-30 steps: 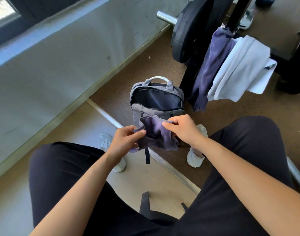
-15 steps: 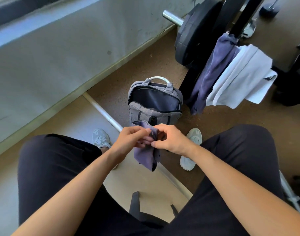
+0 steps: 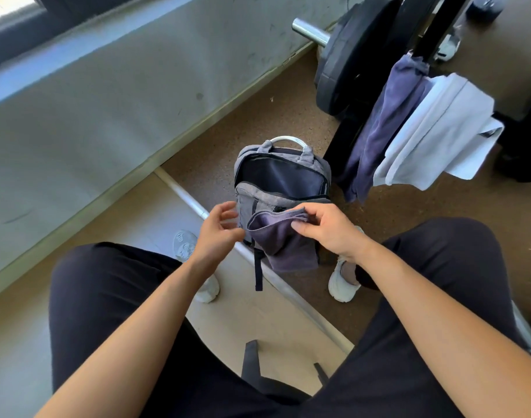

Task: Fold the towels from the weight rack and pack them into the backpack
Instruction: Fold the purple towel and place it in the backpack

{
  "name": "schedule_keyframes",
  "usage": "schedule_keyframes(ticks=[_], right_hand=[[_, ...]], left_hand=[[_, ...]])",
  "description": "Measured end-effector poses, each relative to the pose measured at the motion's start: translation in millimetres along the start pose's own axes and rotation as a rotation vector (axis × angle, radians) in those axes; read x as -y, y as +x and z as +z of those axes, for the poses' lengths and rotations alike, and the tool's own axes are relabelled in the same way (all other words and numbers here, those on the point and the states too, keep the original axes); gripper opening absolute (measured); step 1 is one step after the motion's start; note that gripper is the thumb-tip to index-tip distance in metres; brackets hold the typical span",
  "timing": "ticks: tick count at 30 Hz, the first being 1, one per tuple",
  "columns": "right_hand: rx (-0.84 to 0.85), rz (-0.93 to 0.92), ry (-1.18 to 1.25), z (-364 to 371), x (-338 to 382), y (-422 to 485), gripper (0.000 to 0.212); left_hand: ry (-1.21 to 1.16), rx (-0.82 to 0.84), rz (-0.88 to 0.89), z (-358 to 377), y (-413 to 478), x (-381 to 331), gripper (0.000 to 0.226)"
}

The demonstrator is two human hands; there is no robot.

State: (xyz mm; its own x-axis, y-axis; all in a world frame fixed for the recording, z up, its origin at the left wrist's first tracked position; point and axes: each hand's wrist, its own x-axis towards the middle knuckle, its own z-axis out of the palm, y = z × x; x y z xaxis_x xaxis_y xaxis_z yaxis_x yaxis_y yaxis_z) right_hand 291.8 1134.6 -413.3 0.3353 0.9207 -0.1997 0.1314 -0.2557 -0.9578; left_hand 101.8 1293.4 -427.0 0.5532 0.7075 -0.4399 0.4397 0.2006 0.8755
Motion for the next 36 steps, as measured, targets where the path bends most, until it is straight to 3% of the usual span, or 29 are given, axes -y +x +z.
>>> schedule_keyframes(ticks=[2,4,6,11,17,24,29,32,36], right_hand=[[0.017,0.011,0.186,-3,1,1,0.017],[0.035,0.016,0.321,-5,2,2,0.019],[0.079,0.018,0.407,-8,5,1,0.021],[0.136,0.028,0.435,-17,9,-2,0.023],[-0.036,0.041,0.270,-16,4,1,0.022],[-0.023,0.107,0.375,-2,4,4,0.024],[0.048,0.179,0.430,0,5,1,0.068],[0.159,0.219,0.294,1,2,-2,0.045],[0.157,0.241,0.218,9,4,-3,0.025]], left_hand=[[0.028,0.244,-0.028,0,-1,5,0.103],[0.031,0.467,0.029,5,-9,7,0.103],[0.006,0.552,0.059,10,-12,9,0.091],[-0.082,0.356,0.148,14,-17,2,0.036],[-0.113,0.164,0.272,8,-19,-8,0.005],[-0.152,0.210,0.217,13,-29,-17,0.026],[-0.387,0.249,0.042,9,-31,-31,0.031],[-0.534,0.191,-0.026,5,-24,-33,0.036],[-0.715,0.177,-0.171,-5,-10,-30,0.062]])
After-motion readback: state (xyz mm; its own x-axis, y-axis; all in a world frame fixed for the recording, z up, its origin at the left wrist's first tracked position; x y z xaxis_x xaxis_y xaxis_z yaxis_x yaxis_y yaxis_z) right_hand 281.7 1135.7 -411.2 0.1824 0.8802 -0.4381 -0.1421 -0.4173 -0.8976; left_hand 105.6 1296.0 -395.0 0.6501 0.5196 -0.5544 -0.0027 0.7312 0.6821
